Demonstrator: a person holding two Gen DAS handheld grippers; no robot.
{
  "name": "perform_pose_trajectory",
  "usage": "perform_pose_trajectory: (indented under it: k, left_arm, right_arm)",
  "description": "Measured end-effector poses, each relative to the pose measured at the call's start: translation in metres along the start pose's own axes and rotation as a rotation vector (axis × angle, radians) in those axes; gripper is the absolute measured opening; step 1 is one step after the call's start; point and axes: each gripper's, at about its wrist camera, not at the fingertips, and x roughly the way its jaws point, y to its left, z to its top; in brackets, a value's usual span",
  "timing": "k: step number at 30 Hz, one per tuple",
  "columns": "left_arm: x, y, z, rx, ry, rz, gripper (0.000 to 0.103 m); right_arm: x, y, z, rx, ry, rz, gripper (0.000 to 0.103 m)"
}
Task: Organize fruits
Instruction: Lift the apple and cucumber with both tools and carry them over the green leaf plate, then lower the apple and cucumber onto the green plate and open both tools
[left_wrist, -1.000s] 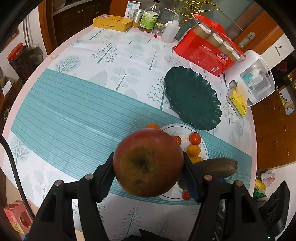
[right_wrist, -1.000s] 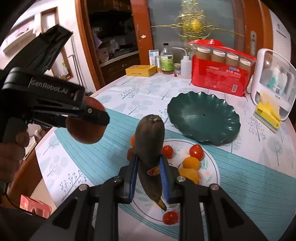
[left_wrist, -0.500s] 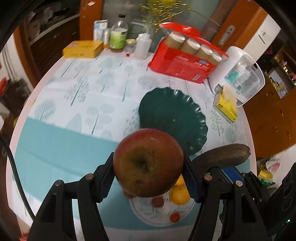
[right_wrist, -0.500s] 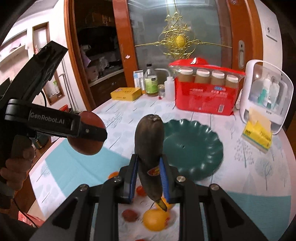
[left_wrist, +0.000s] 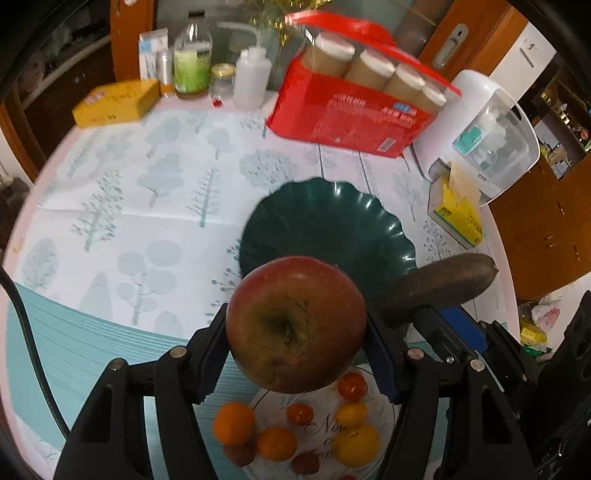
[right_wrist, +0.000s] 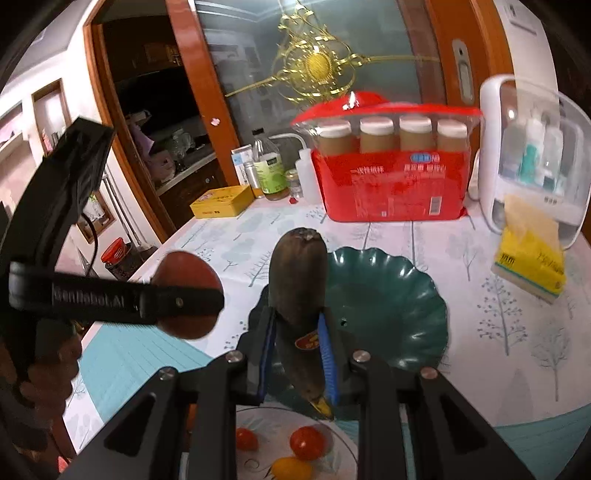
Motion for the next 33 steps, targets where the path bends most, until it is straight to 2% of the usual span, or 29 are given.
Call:
perform_pose_trajectory:
  k: [7,12,17,21,27,33]
  left_arm:
    - [0.055,0.000,0.003,-0.006,0.109,0.006,0.065]
    - [0.077,-0.003,0.002,0.015,0.138,0.035,0.066]
    - [0.089,-0.001,0.001,0.004,0.157,0.029,0.066]
    - [0.078,-0.008,0.002,0.043,0.113,0.029,0.075]
    - [0.049,-0.011,0.001,0.030,0.076,0.028,0.075]
    - [0.002,-0.013,-0.006,0.024,0.002,0.036,0.075]
  right_arm:
    - [0.035,-0.019,-0.009,0.048,0.063,0.017,0.023]
    - [0.050,-0.027,-0.014,0.068,0.094,0.030,0.023]
    - [0.058,-0.033,-0.018,0.108,0.106,0.016,0.023]
    - [0.054,-0.036,-0.019,0.122,0.107,-0.002,0.023]
    - [0.030,-0.036,-0.016,0.136,0.077,-0.046,0.027]
    - [-0.009,-0.028,-0.015,0.135,0.025,-0.081,0.034]
